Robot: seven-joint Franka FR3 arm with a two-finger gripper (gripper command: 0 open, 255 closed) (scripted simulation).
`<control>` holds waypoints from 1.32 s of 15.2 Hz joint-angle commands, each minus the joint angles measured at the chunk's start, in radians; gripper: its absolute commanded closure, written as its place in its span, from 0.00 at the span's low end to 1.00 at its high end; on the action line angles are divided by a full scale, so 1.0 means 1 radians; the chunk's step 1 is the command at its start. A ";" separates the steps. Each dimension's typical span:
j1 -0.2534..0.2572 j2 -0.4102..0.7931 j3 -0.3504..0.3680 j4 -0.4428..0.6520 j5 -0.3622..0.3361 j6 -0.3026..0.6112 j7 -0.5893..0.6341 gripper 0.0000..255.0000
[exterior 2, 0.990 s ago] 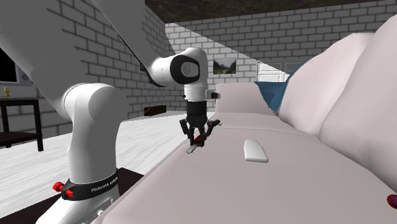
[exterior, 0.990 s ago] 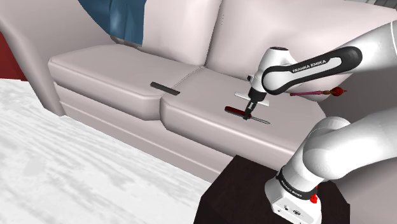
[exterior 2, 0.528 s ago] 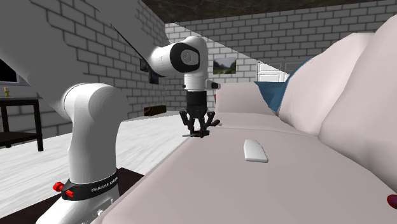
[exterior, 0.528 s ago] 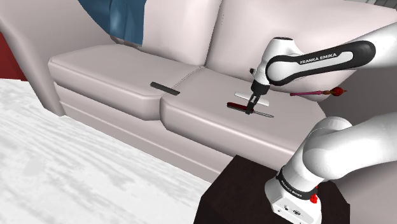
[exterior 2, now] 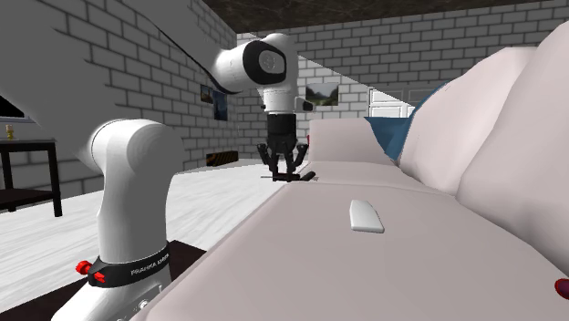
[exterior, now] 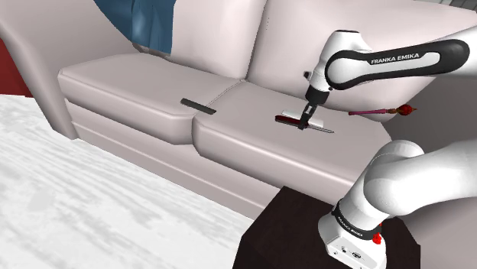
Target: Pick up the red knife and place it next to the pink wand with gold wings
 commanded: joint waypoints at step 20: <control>0.022 -0.054 0.070 0.249 0.060 -0.303 -0.004 1.00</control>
